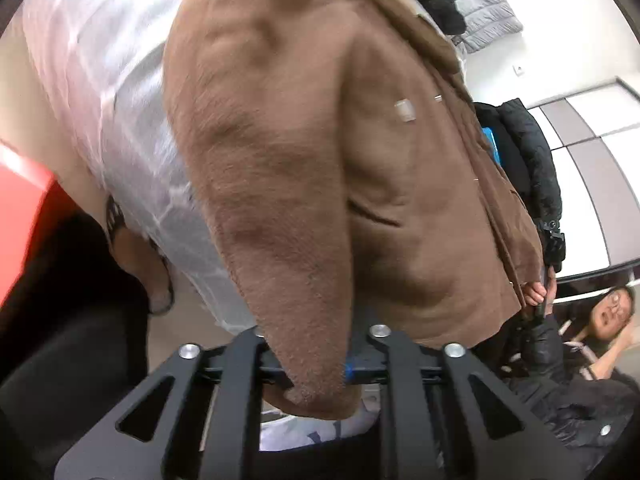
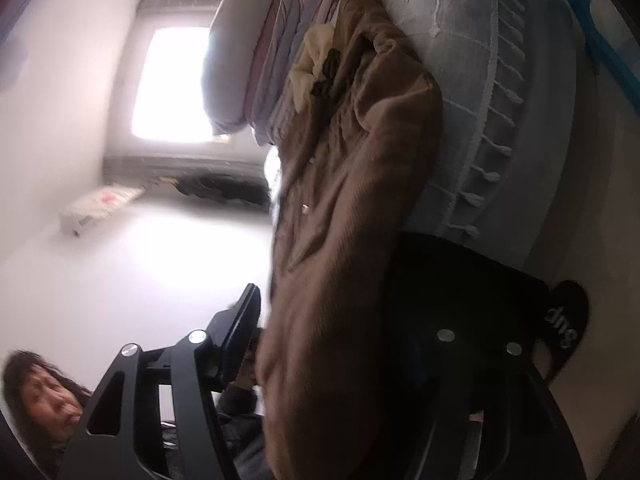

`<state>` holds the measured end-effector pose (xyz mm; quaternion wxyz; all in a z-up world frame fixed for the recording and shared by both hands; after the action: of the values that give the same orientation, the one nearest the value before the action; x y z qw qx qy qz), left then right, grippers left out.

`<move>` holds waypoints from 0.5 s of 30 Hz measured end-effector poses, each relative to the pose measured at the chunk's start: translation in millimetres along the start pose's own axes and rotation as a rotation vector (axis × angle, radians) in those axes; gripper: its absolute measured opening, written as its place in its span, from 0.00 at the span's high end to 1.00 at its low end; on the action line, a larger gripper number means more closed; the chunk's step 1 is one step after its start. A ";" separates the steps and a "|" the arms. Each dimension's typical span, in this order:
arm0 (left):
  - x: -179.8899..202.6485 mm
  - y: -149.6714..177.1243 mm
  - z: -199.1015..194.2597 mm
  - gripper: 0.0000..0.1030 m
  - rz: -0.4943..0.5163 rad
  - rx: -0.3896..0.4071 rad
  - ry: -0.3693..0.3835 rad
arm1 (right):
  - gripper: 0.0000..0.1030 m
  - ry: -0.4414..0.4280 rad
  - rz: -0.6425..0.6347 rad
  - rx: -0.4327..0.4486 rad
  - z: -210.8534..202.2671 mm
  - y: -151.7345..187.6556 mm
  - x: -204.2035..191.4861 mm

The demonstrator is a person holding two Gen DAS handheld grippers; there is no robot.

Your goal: Fold large clothes

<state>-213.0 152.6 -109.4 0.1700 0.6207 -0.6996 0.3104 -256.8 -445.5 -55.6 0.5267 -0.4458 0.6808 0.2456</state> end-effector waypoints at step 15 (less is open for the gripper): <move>91.2 -17.1 -103.9 0.93 0.103 0.274 0.136 | 0.90 -0.220 -0.105 0.283 -28.9 27.4 -77.0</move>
<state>-227.3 149.4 29.1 0.1147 0.5789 -0.6686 0.4524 -291.3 -428.7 22.2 0.6675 -0.3725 0.6228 0.1667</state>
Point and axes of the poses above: each gripper's, at about its wrist camera, not at the fingertips, and z roughly the way its jaws point, x to its right, y to its underside, the point moved 4 cm from there along z, roughly the way its jaws point, and after that the axes turned 3 degrees about x, right-handed, at the moved point
